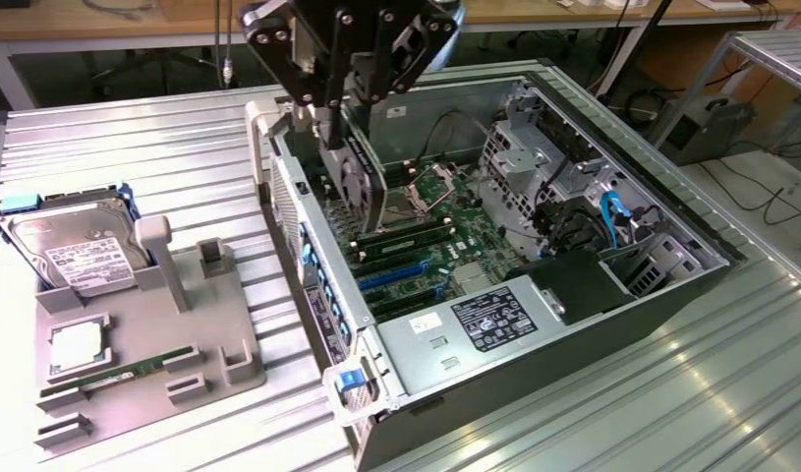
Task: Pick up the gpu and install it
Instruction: 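Pick up the gpu and move the gpu toward the slot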
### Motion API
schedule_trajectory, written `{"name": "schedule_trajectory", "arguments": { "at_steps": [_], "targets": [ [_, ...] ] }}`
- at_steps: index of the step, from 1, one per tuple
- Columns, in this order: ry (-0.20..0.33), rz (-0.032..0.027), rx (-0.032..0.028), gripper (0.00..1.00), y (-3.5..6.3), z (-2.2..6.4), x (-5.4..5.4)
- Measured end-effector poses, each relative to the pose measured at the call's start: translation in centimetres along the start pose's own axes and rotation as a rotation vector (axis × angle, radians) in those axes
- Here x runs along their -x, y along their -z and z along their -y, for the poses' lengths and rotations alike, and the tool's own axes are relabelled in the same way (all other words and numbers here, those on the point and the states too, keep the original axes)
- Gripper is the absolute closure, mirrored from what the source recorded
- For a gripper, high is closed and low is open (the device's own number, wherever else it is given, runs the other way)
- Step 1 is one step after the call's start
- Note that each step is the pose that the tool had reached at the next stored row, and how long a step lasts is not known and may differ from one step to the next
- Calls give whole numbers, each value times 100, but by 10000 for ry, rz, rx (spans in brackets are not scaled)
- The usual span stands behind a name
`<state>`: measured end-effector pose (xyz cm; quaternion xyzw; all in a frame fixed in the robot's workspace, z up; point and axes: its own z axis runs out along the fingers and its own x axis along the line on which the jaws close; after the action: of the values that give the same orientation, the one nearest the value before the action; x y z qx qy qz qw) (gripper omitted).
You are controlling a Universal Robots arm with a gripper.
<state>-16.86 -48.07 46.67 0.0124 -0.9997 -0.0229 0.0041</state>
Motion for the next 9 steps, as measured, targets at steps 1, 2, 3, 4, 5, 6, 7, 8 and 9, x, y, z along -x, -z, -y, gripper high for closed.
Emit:
{"name": "schedule_trajectory", "arguments": {
  "at_steps": [1, 2, 3, 4, 5, 6, 7, 8, 9],
  "targets": [
    [0, -27, 0, 74, -3, 1, 50],
    [1, -50, 0, 74, -11, 2, 99],
    [-1, -63, 1, 74, -22, 1, 143],
    [-2, -69, 1, 74, -38, -2, 186],
    [-2, -75, 1, 74, -57, -7, 235],
    [-1, -80, 1, 74, -75, -14, 282],
    [-2, -84, 1, 74, -94, -23, 328],
    [-3, -88, 0, 74, -112, -32, 374],
    [-3, -92, -1, 74, -130, -40, 420]
  ]
}}
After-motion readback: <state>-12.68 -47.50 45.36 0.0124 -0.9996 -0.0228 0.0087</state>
